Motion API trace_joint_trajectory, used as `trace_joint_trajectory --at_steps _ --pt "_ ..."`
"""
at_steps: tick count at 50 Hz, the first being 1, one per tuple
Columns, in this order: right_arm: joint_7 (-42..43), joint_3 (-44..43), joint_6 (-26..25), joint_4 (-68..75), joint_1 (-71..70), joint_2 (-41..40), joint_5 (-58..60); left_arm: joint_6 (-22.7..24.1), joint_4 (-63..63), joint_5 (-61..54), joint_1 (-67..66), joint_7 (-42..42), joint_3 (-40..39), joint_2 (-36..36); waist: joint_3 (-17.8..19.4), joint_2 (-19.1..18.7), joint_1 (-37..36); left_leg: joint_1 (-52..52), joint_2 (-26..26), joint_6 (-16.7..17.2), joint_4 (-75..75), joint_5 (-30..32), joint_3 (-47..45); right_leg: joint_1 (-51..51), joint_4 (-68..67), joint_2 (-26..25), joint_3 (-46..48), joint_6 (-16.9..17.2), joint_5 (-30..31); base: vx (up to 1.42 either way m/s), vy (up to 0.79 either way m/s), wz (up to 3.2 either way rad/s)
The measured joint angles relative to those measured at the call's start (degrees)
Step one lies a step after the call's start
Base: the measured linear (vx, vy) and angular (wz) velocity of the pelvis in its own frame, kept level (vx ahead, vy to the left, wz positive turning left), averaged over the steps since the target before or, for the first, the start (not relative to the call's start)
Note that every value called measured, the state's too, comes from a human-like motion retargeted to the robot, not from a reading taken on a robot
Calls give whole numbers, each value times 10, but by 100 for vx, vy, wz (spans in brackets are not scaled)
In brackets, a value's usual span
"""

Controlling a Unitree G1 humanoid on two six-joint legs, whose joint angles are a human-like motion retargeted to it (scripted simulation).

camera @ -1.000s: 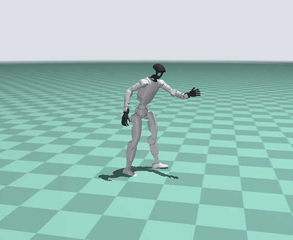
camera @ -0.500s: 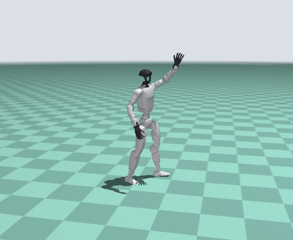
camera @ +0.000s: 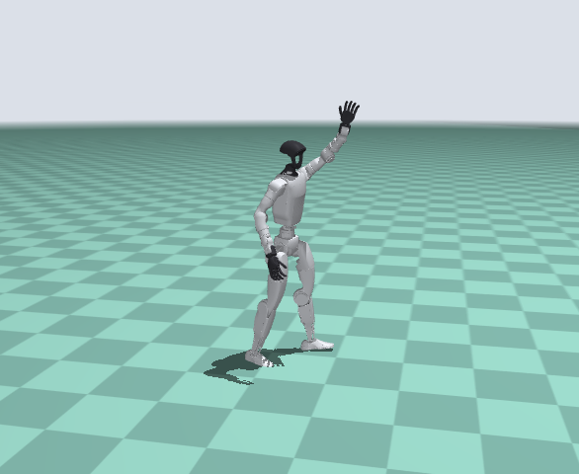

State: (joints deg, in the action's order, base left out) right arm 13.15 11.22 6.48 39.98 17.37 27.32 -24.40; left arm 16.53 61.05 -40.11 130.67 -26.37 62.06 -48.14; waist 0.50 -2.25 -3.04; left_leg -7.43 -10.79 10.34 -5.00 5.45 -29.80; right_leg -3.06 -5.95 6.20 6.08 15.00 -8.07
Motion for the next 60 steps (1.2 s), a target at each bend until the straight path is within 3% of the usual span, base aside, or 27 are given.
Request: trace_joint_trajectory --at_steps 10,20,30,36,39,43,50,55,60 --pt "7 1 9 -92 -26 -10 10 49 -211 66 -234 -78 -185 23 114 24 16 -47 -10 6 0 12 7 50 -11 -11 6 0 11 -11 4 4" --pt "22 -4 37 -260 -19 30 43 106 -200 52 -434 -90 -262 47 284 88 60 -120 -12 2 0 31 -2 142 -32 -9 -17 -8 15 -16 9 -15" --pt "34 17 43 -345 65 111 65 167 -129 -6 -551 -123 -270 43 293 171 115 -334 -33 6 0 72 -30 353 31 -25 -71 -51 85 -13 12 -52" --pt "37 21 26 -337 91 154 52 172 -62 -46 -514 -123 -208 57 293 174 156 -504 -31 1 14 104 -21 526 2 -21 -82 -93 91 -7 13 -16" --pt "29 27 71 -328 87 141 14 180 -11 -29 -470 -90 -173 79 293 172 168 -681 -84 -2 223 27 -23 672 -123 -16 -83 -96 45 -10 11 -22" --pt "47 64 100 -321 60 135 -7 170 40 -43 -425 -66 -130 90 293 193 177 -800 -116 -4 316 9 -25 802 -219 -19 -98 -102 22 -4 6 -47" --pt "75 73 109 -339 64 155 -19 161 80 -71 -409 -76 -105 110 293 240 227 -825 -79 -5 312 34 -93 927 -352 19 -161 -91 -11 -4 2 91" --pt "76 72 105 -345 66 161 -68 147 91 -100 -408 -69 -93 102 293 247 240 -825 -74 -6 303 42 -96 930 -352 22 -163 -90 -7 1 0 16" --pt "73 56 105 -340 66 144 -92 144 96 -124 -390 -56 -85 92 293 230 231 -825 -70 -3 273 58 -87 923 -329 17 -148 -83 11 1 -1 -8"
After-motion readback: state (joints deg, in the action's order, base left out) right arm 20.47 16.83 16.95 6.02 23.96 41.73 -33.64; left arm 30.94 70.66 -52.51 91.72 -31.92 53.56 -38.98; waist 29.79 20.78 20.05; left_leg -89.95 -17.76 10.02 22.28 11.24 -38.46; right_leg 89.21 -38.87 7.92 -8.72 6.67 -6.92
